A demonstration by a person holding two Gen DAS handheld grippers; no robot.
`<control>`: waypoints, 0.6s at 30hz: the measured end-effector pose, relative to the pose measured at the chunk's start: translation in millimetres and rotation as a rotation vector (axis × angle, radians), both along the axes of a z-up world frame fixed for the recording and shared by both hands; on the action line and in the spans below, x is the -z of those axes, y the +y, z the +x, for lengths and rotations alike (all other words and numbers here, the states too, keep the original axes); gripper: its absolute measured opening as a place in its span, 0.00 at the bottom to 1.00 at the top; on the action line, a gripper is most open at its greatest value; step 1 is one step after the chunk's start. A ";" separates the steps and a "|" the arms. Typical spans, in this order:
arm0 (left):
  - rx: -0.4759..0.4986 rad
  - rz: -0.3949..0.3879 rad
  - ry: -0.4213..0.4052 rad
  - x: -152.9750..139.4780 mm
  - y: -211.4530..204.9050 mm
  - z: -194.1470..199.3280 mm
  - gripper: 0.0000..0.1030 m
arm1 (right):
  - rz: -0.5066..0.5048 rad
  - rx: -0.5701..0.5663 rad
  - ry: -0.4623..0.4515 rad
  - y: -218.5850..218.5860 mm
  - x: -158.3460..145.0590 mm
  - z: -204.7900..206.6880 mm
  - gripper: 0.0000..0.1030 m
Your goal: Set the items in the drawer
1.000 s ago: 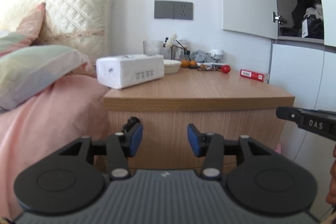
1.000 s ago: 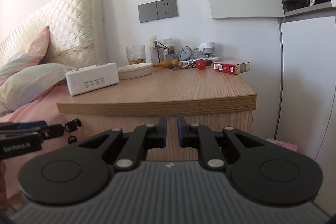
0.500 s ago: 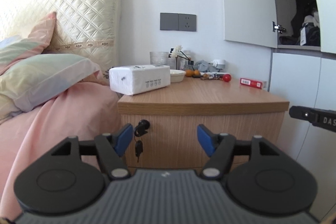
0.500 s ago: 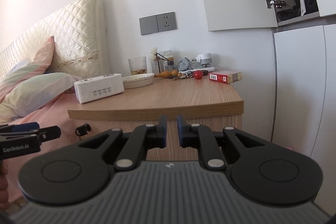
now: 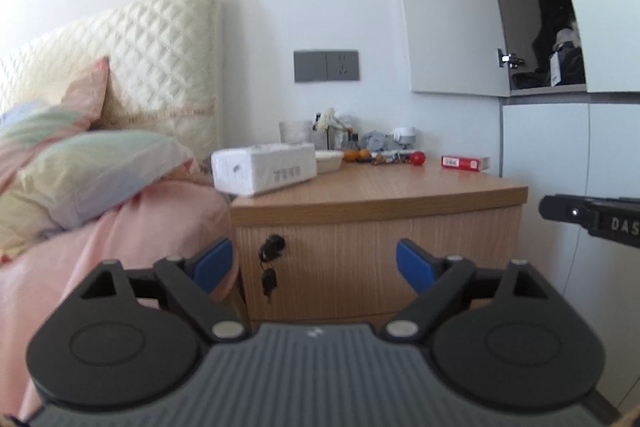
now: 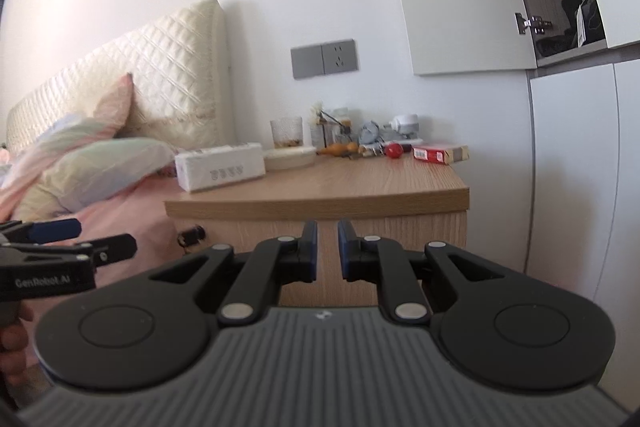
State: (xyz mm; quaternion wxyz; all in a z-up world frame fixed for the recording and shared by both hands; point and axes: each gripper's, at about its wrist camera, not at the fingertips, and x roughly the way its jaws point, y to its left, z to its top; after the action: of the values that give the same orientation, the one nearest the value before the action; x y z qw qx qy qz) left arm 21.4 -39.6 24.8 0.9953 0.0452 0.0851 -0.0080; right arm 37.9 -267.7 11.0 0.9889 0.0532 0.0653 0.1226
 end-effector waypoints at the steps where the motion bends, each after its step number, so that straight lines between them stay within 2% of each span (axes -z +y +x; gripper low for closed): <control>1: -0.005 0.008 -0.007 0.1 -0.9 -2.3 0.92 | -0.004 -0.002 -0.014 1.6 -0.7 -2.6 0.14; 4: -0.005 0.006 -0.009 1.2 -0.4 -8.1 0.93 | -0.005 -0.015 -0.041 6.0 -1.7 -8.9 0.14; 10: -0.016 -0.031 -0.012 4.5 8.7 -21.8 0.98 | 0.000 -0.040 -0.022 15.0 4.8 -15.5 0.15; 14: -0.049 -0.056 -0.043 2.3 22.0 -31.9 0.99 | -0.005 -0.055 -0.021 23.6 8.3 -20.1 0.15; 18: -0.072 -0.089 -0.039 3.1 32.5 -37.8 0.99 | -0.018 -0.051 -0.040 29.6 9.0 -23.8 0.15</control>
State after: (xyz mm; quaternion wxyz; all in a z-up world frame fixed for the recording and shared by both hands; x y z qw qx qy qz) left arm -16.4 -7.1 21.6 0.9974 -0.0020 0.0670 0.0250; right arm 14.1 -238.1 1.9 0.9869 0.0404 0.0481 0.1483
